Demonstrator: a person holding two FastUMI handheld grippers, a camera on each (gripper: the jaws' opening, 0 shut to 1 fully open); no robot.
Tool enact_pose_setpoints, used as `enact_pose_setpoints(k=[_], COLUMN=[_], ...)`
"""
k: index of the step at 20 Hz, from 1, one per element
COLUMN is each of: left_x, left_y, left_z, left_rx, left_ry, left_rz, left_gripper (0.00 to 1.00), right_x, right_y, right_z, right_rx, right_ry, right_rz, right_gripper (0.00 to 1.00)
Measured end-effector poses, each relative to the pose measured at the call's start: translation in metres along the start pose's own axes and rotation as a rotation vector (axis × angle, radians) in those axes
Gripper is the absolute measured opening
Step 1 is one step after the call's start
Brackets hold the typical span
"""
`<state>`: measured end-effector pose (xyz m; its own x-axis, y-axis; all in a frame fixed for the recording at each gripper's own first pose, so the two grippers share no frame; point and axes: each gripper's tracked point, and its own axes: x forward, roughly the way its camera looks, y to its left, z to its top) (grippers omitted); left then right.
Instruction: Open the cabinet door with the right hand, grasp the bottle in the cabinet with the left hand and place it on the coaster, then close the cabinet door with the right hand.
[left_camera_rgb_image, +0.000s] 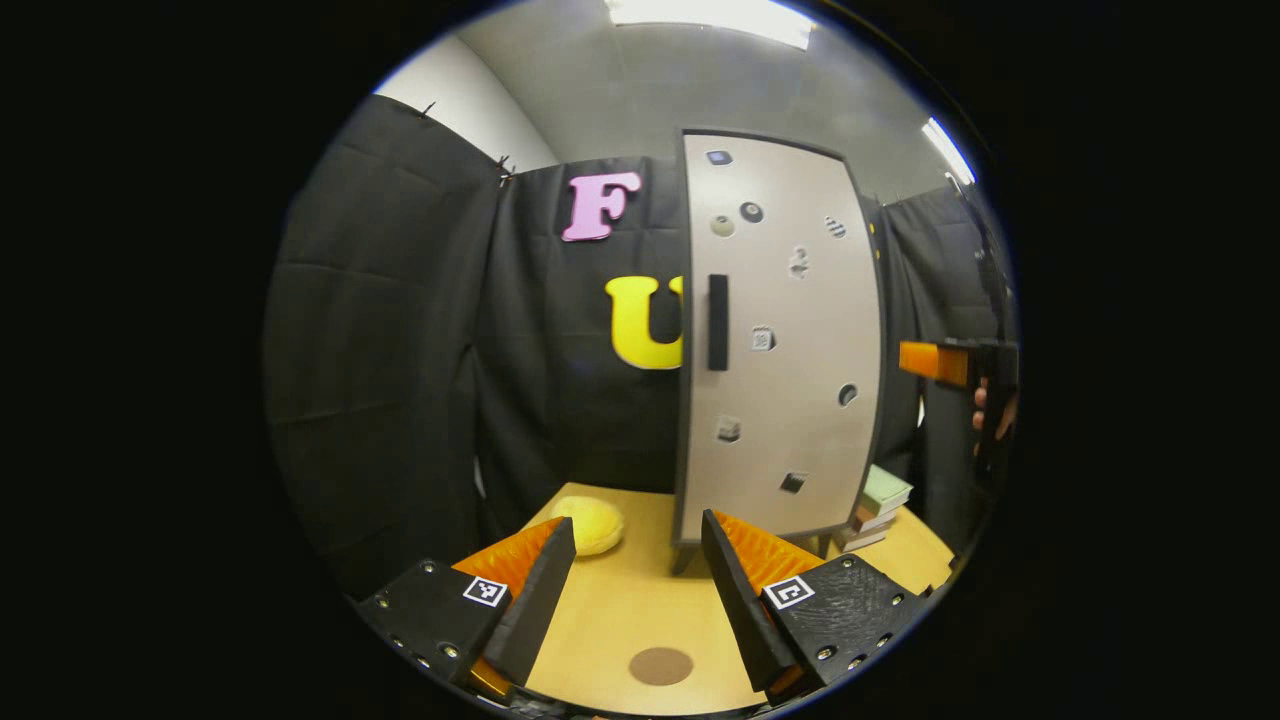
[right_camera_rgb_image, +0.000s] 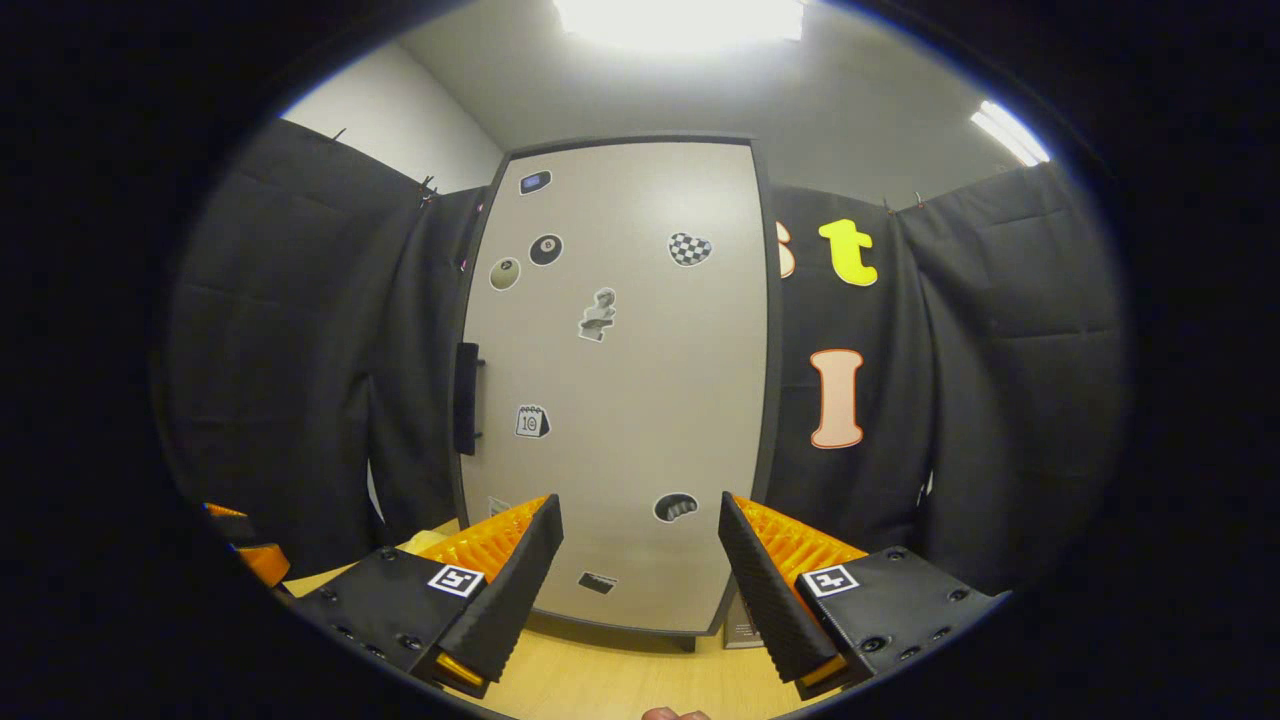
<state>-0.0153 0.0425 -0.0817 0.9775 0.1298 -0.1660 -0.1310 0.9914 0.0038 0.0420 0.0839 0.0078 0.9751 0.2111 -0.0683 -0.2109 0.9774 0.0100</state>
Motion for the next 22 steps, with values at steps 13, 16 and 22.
enact_pose_setpoints(k=[13, 16, 22], left_x=[-0.047, -0.049, -0.05], left_y=[0.058, 0.07, 0.086], left_z=[-0.051, -0.069, -0.093], left_rx=[-0.023, -0.06, -0.073], left_ry=[0.069, 0.093, 0.144], left_rz=[0.121, 0.143, 0.18], left_gripper=[0.75, 0.75, 0.75], right_x=[0.069, 0.089, 0.134], right_y=[0.096, 0.12, 0.155], right_z=[0.065, 0.073, 0.077], right_rx=[0.026, 0.026, 0.04], right_ry=[-0.012, -0.007, 0.014], right_rz=[0.141, 0.165, 0.155], right_gripper=[1.0, 1.0, 1.0])
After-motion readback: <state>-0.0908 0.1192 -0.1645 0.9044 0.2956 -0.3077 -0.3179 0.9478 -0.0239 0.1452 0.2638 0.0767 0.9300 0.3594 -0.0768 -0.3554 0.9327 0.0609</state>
